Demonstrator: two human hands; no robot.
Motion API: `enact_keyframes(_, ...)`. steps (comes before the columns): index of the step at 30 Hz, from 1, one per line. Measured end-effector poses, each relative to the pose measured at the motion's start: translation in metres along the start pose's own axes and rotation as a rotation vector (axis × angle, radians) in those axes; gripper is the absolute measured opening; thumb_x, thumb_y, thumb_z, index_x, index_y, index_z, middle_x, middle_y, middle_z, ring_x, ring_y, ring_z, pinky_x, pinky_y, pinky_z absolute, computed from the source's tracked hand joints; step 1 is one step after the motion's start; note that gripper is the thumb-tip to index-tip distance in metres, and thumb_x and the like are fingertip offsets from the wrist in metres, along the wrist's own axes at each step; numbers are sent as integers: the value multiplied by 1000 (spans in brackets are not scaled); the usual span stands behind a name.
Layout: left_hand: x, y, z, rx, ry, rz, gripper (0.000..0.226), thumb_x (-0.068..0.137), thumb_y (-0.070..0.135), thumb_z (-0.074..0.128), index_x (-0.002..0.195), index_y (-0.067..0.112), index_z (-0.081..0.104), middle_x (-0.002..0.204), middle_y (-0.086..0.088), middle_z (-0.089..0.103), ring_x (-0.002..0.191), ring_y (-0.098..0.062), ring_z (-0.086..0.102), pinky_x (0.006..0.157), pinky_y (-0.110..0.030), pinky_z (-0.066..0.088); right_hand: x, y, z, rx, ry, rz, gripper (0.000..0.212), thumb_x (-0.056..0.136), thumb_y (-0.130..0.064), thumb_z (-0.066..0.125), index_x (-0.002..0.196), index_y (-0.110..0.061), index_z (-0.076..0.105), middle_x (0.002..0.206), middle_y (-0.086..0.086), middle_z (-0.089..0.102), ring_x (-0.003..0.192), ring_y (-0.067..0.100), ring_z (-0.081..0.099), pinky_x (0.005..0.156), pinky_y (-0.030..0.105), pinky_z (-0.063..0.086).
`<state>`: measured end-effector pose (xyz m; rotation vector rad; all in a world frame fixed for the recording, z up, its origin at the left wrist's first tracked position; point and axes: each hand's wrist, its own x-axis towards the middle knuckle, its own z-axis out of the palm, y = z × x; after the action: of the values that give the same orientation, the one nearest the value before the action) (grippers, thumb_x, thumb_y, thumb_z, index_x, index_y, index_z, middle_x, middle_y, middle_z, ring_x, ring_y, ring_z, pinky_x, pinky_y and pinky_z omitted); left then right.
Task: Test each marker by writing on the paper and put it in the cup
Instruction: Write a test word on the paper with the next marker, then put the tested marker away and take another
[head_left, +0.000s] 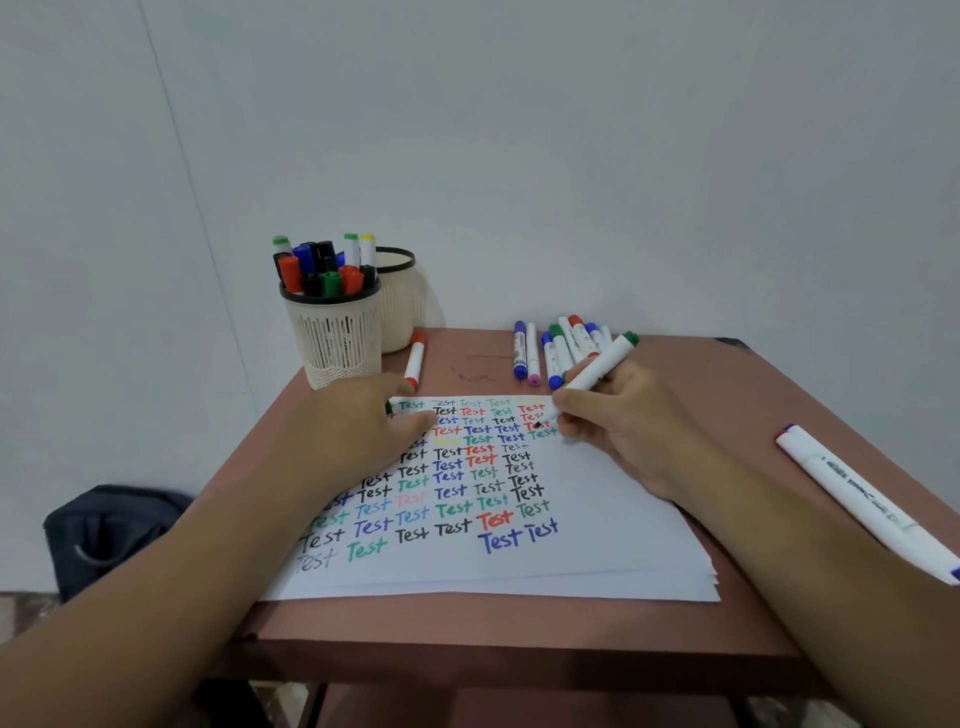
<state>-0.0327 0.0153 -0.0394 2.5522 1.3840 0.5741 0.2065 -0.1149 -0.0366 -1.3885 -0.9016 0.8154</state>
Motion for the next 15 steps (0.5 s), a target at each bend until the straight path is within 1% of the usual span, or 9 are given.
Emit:
enact_keyframes(4, 2, 1, 1, 39, -14, -8, 53, 91, 69, 52, 135, 41, 56, 117, 9, 66, 89, -6, 52, 66, -24, 40, -1, 0, 2, -53, -14, 4, 18, 89, 5, 73, 98, -5, 62, 78, 13, 69, 66, 24, 64, 71, 37, 57)
enact_keyframes(7, 4, 0, 3, 66, -20, -17, 54, 90, 71, 49, 135, 42, 57, 115, 9, 67, 90, -8, 55, 70, -27, 44, 0, 1, 2, -95, -32, 8, 19, 89, 4, 74, 102, -4, 62, 83, 16, 68, 68, 24, 64, 70, 34, 59)
enact_keyframes(12, 5, 2, 3, 70, -39, -18, 51, 91, 71, 49, 133, 42, 57, 110, 9, 66, 87, -7, 54, 66, -25, 42, 3, 3, 1, -131, -38, 6, 20, 89, 0, 76, 104, -4, 63, 87, 17, 69, 70, 23, 66, 70, 32, 58)
enact_keyframes(15, 6, 1, 3, 69, -37, -18, 50, 91, 70, 49, 132, 43, 58, 99, 12, 60, 82, -4, 52, 64, -24, 41, 5, 5, 0, -137, -41, -3, 20, 89, -1, 76, 103, -6, 62, 88, 19, 69, 70, 24, 66, 73, 35, 59)
